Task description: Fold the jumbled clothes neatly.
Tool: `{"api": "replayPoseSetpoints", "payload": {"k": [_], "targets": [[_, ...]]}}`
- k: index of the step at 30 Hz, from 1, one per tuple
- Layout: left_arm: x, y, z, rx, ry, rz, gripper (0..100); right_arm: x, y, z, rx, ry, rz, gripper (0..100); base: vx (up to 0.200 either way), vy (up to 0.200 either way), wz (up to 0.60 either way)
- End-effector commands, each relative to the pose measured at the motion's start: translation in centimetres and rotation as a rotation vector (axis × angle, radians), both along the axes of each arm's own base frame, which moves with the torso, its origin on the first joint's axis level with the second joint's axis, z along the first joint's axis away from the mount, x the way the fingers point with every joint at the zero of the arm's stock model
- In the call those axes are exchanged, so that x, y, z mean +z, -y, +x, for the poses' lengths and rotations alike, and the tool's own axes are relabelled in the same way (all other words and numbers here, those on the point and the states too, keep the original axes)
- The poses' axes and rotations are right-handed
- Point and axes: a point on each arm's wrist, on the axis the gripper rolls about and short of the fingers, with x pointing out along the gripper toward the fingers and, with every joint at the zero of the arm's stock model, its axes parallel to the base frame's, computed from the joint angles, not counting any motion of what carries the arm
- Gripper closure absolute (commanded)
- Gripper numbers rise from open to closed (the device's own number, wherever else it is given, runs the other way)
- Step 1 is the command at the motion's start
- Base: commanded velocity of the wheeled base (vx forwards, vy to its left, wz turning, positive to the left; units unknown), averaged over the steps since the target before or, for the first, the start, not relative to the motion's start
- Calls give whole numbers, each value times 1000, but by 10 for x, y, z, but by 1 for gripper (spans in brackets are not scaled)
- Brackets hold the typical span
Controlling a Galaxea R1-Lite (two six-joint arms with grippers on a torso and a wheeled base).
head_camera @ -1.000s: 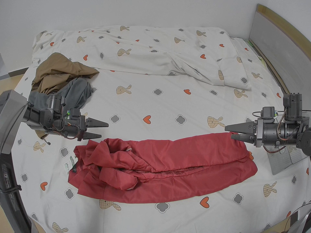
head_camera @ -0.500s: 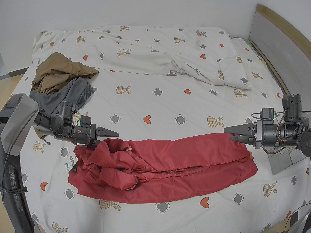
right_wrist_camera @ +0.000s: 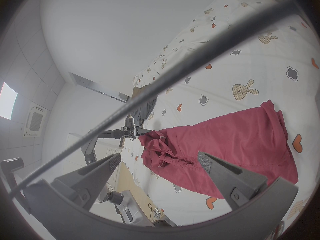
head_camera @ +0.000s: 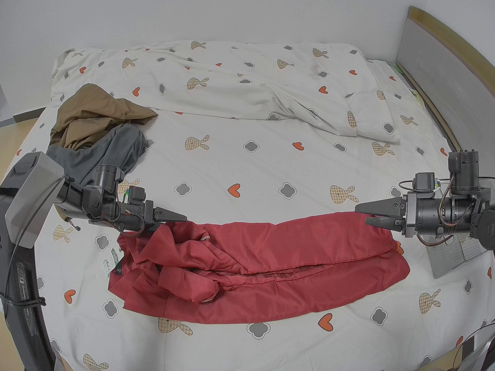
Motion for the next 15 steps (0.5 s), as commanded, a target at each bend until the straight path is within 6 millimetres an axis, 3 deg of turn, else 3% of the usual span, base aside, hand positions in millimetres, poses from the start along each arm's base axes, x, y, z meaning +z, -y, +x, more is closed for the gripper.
{"api": "replayPoseSetpoints", "payload": {"k": [1, 12, 15], "targets": [[1, 0, -2, 1, 3, -1, 100, -1, 0, 1, 1, -4, -1, 0, 0, 0, 0], [42, 2, -33, -3, 141, -2, 100, -2, -2, -2, 10, -6, -1, 0, 0, 0, 0], [66, 7, -61, -20, 218, -5, 100, -1, -2, -2, 10, -4, 0, 0, 0, 0, 0]]}}
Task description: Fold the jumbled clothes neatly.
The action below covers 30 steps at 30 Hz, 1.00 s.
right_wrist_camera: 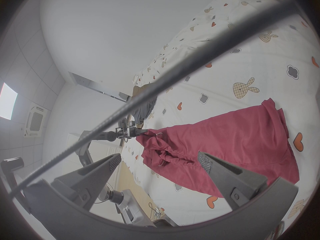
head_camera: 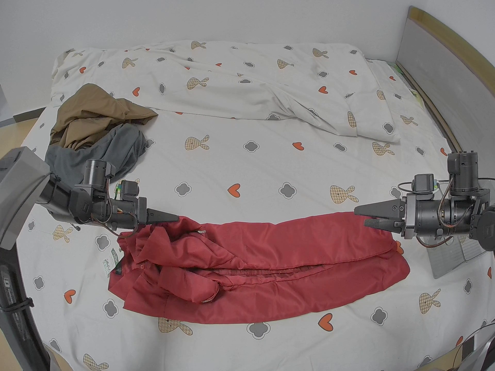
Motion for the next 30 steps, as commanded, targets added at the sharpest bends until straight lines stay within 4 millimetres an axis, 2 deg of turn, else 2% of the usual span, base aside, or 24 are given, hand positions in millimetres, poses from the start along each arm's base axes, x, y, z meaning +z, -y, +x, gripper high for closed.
{"api": "replayPoseSetpoints", "payload": {"k": [1, 7, 8, 9, 15, 18, 25, 30], "targets": [[44, 7, -41, -20, 116, -4, 100, 1, -1, -1, 5, 1, 1, 0, 0, 0, 0], [51, 25, -79, -79, 128, -8, 100, -2, -3, -3, 15, -6, -1, 0, 0, 0, 0], [51, 26, -80, -82, 128, -8, 100, -2, -3, -3, 15, -6, -1, 0, 0, 0, 0], [48, 32, -92, -103, 113, -9, 100, -2, -3, -2, 15, -8, -1, 0, 0, 0, 0], [38, 36, -119, -128, 58, -5, 100, -3, -4, -2, 19, -13, -1, 0, 0, 0, 0], [32, 35, -118, -123, 41, -4, 100, -3, -5, -2, 21, -13, -1, 0, 0, 0, 0], [1, 19, -88, -62, 10, -2, 100, -4, -6, -2, 25, -16, -2, 0, 0, 0, 0], [0, 11, -64, -32, 44, -4, 100, -5, -7, -2, 30, -17, -2, 0, 0, 0, 0]]}}
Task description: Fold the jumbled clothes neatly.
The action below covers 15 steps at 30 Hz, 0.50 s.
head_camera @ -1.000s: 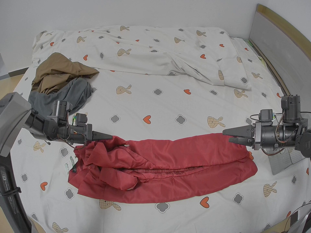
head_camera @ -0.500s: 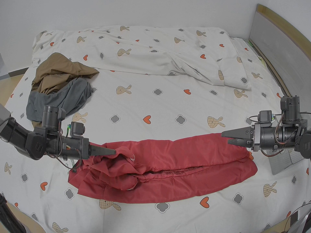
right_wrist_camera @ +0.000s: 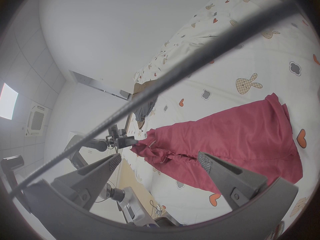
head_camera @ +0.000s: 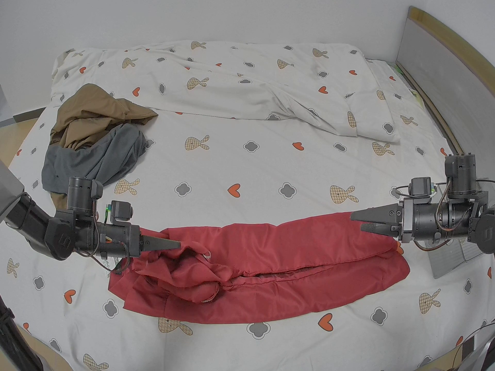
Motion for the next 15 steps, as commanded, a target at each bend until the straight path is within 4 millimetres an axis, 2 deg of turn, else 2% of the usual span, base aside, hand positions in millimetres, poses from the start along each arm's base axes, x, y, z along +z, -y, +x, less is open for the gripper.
{"api": "replayPoseSetpoints", "payload": {"k": [1, 5, 7, 8, 10, 11, 15], "targets": [[-13, -9, 25, 32, -7, -1, 100, -1, -1, 0, 5, -5, -1, 0, 0, 0, 0], [-23, -9, 35, 31, -21, 0, 100, -2, -2, 0, 6, -9, -2, 0, 0, 0, 0], [-35, -8, 43, 31, -44, 1, 100, -3, -3, 0, 11, -11, -2, 0, 0, 0, 0], [-39, -7, 43, 28, -57, 2, 0, -3, -3, -1, 11, -12, -3, 0, 0, 0, 0], [-43, -5, 41, 24, -76, 3, 0, -3, -3, -1, 11, -10, -3, 0, 0, 0, 0], [-47, -2, 33, 11, -116, 6, 0, -3, -3, -1, 11, -10, -3, 0, 0, 0, 0], [-46, -4, 24, 15, -130, 8, 0, -3, -3, -1, 11, -10, -3, 0, 0, 0, 0]]}}
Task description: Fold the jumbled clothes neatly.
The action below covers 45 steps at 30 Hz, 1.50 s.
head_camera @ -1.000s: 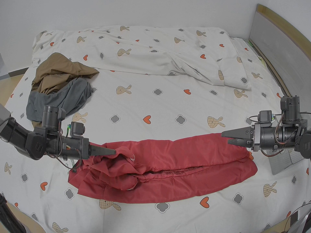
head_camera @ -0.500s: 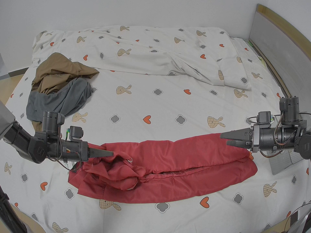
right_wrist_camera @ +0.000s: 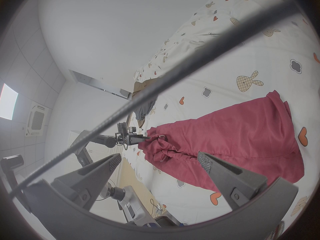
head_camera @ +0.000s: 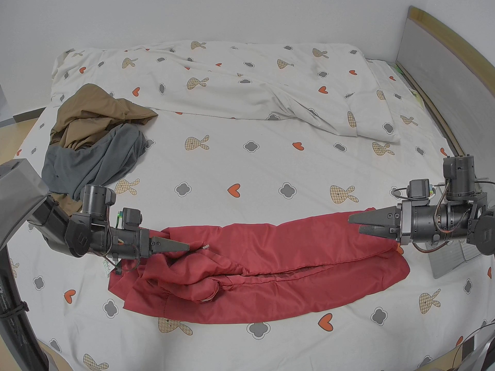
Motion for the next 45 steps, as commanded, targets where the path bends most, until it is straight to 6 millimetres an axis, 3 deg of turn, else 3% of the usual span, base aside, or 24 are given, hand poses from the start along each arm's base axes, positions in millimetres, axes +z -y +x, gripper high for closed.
{"api": "replayPoseSetpoints", "payload": {"k": [1, 11, 17, 27, 45], "targets": [[-5, -6, -8, 16, -35, 2, 0, -1, -1, 0, 4, -2, 0, 0, 0, 0, 0], [2, -40, -8, 116, -15, 0, 0, -1, -2, -1, 9, -3, 0, 0, 0, 0, 0], [-1, -49, -20, 146, -43, 1, 0, 0, -2, -1, 10, -2, 0, 0, 0, 0, 0], [0, -82, -28, 253, -34, 3, 0, -1, -2, -1, 10, -3, 0, 0, 0, 0, 0], [-17, -82, -25, 263, -52, 12, 0, -2, -3, -2, 12, -8, -2, 0, 0, 0, 0]]}}
